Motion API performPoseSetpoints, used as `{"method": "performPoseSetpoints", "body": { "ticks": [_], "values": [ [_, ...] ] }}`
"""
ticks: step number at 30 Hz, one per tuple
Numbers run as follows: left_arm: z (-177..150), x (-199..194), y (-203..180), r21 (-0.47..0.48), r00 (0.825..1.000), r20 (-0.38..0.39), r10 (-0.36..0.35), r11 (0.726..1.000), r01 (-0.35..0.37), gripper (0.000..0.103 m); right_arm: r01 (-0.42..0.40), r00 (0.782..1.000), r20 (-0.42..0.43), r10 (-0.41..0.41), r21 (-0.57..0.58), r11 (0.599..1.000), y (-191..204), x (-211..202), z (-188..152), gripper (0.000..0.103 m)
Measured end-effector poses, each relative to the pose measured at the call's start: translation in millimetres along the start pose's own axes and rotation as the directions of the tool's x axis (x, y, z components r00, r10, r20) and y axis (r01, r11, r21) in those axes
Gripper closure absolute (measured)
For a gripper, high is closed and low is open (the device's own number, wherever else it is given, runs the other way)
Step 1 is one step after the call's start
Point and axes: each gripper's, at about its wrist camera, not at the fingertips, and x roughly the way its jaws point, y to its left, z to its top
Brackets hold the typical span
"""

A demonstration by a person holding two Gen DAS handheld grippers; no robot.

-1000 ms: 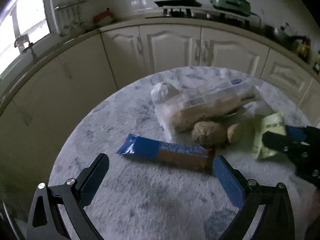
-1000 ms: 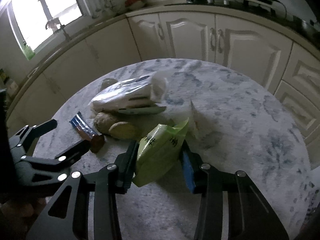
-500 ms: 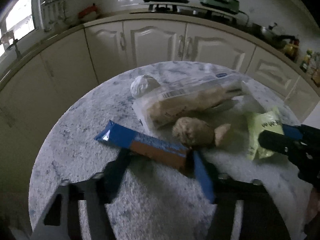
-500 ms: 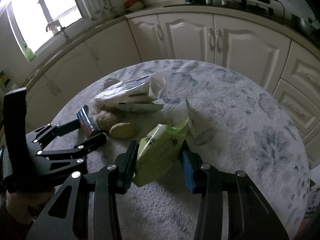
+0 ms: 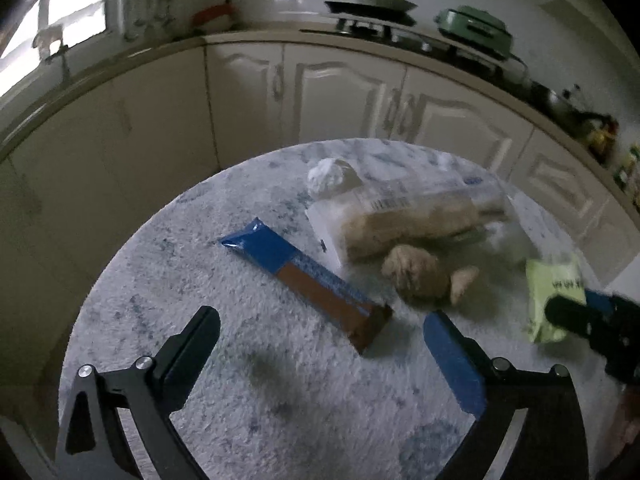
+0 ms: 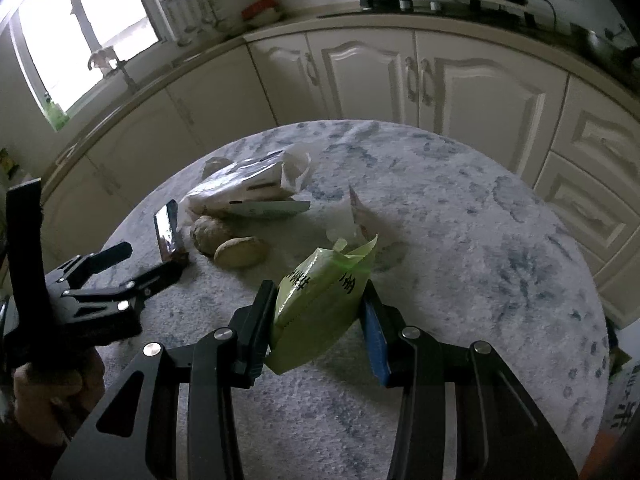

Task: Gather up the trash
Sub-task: 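Grasp the green snack bag with the right gripper while the left gripper grasps the blue biscuit bar, then carry the green bag and blue bar with both grippers toward the bin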

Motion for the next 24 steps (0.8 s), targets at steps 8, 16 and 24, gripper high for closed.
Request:
{"method": "performPoseSetpoints", "body": {
  "ticks": [8,16,24],
  "values": [
    [12.8,21.7,-6.5,-0.088,0.996,0.010,0.083,0.993,-0.082,0.038,-0.002,1.000,-0.003,0.002,0.004,1.000,-3.4,1.9,1.3,0.061],
    [5.3,17.9,-0.2,-0.041,1.000,0.018,-0.009,0.999,0.009,0.088,-0.012,1.000,-0.003,0.012,0.004,1.000,-4.5,-1.3,-1.1,0.061],
    [-23.6,-21.6,16.7,-0.042,1.000,0.009,-0.026,0.999,0.026,0.089,-0.020,1.000,0.016,0.019,0.029,0.999,-9.4,-23.9,-14.7,0.061]
  ]
}}
